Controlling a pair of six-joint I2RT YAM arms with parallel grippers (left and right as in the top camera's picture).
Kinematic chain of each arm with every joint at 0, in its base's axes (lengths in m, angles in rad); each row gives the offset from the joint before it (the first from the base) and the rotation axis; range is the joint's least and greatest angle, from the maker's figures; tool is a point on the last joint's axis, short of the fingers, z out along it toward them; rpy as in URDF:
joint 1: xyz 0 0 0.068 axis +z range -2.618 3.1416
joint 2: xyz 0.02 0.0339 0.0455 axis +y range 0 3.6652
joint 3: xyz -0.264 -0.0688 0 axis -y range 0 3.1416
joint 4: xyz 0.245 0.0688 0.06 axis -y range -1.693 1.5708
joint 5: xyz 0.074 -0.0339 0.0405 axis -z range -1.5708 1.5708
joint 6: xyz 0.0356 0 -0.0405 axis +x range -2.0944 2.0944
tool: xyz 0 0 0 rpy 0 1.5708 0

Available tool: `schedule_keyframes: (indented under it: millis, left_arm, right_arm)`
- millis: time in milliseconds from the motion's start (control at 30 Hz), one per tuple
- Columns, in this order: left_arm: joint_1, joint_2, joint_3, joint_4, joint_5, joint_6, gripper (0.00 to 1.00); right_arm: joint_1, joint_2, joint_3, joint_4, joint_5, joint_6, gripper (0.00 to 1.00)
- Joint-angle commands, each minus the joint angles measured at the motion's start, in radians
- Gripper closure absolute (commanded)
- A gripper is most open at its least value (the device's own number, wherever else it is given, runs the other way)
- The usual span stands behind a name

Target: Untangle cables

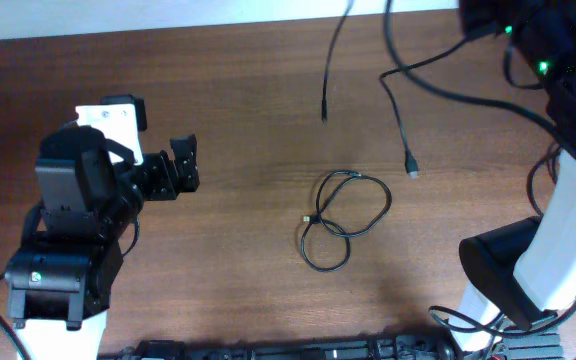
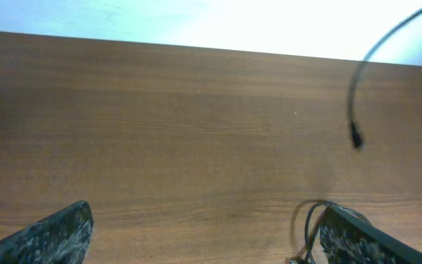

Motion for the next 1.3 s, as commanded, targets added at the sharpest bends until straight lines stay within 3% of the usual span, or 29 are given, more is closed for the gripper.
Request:
schedule_keyframes:
  millis: [0,100,233,500,700,1000,1067,1133,1233,1267]
  left_arm:
    - [0.005,0.000,0.003,0.001,-0.004,-0.012,0.01]
    - [0.005,0.000,0.003,0.001,-0.004,-0.012,0.01]
    - [0.005,0.000,0.003,0.001,-0.004,-0.012,0.01]
    - [0.005,0.000,0.003,0.001,-0.004,-0.012,0.01]
    - [0.005,0.000,0.003,0.001,-0.004,-0.012,0.01]
    - [0.005,0.000,0.003,0.001,-0.004,-0.011,0.01]
    - [0.005,0.001,0.003,0.001,-0.004,-0.012,0.01]
    - [0.005,0.000,0.003,0.001,-0.004,-0.012,0.01]
    - [0.005,0.003,0.003,0.001,-0.004,-0.012,0.01]
    - [0.005,0.002,0.003,0.001,-0.004,-0.012,0.01]
  right_arm:
    - [-0.054,0.014,-0.009,0.023,0.324,0.012,0.96]
    - [-0.150,0.017,-0.043,0.016,0.323,0.055,0.96]
    - [-0.330,0.025,-0.113,0.016,0.319,0.249,0.96]
    - [-0.673,0.076,-0.219,0.024,0.307,0.763,0.96]
    - [-0.790,0.136,-0.396,0.036,0.215,0.779,0.96]
    - [-0.794,0.156,-0.737,0.223,0.079,0.779,0.96]
    - [-0.791,0.156,-0.808,0.256,0.079,0.778,0.87]
    - [-0.790,0.156,-0.866,0.274,0.079,0.778,0.86]
    - [-0.790,0.156,-0.917,0.272,0.037,0.779,0.31]
    - [-0.790,0.156,-0.926,0.269,-0.001,0.778,0.18]
